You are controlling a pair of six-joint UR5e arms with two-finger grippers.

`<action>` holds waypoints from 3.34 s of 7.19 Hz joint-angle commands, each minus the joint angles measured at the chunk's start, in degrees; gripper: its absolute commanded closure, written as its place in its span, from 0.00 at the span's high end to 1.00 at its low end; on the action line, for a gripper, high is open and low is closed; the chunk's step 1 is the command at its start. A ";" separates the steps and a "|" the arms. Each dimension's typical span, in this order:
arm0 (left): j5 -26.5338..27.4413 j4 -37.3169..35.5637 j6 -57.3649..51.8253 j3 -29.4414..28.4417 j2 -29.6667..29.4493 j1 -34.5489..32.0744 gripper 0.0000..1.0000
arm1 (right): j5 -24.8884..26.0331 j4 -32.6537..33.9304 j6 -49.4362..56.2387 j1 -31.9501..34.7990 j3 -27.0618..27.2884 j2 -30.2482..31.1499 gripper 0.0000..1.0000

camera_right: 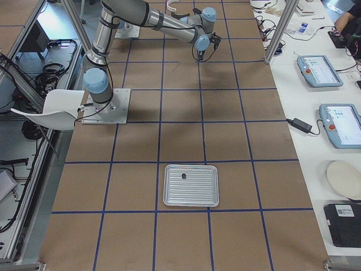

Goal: Place bearing gear from tray to pile

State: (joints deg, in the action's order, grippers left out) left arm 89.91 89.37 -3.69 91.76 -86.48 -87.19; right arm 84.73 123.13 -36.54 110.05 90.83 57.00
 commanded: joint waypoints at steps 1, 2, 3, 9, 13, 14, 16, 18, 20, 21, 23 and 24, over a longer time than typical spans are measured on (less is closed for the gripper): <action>0.00 0.02 0.00 0.00 0.09 0.01 1.00 | 0.78 0.18 -1.16 0.78 -1.17 -1.54 0.99; 0.00 0.02 -0.09 0.09 0.09 0.01 1.00 | 1.66 -0.17 0.31 -0.26 -1.87 -0.76 1.00; 0.00 0.02 -0.09 0.00 0.09 0.01 1.00 | 4.54 -1.83 3.63 -4.71 -1.71 2.21 1.00; -8.24 -9.75 8.67 -1.41 -9.90 -6.80 1.00 | 9.22 -13.62 49.96 -39.92 -1.09 13.40 1.00; -6.41 -27.45 20.37 -0.61 -26.50 -17.99 1.00 | 8.43 -8.82 91.11 -64.21 -0.13 9.91 1.00; -2.76 -29.84 21.61 -0.79 -29.85 -19.58 1.00 | 8.08 -5.22 99.47 -68.44 0.22 6.32 1.00; 0.09 -33.09 22.93 -0.88 -35.40 -22.57 1.00 | 7.65 -3.51 109.54 -74.78 2.41 2.60 1.00; 2.46 -36.18 24.69 -0.62 -39.01 -24.51 1.00 | 3.86 7.15 111.16 -75.86 9.25 2.59 0.98; 3.34 -36.19 25.04 -1.14 -40.16 -25.31 0.96 | 4.48 7.48 110.46 -75.95 10.69 3.11 0.96; 3.17 -36.10 24.79 -0.88 -39.82 -25.39 0.74 | 4.83 6.95 110.19 -76.04 10.69 3.21 0.85; 2.64 -36.10 23.91 -0.53 -39.03 -25.22 0.43 | 4.83 7.12 109.93 -76.04 9.99 3.73 0.74; 2.81 -36.10 23.90 -0.35 -38.85 -25.13 0.23 | 5.35 7.30 109.93 -75.95 10.25 3.65 0.68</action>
State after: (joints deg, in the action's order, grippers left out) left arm 92.71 53.26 20.39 91.21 -125.61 -112.41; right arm 89.69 130.31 73.44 34.04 101.07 60.57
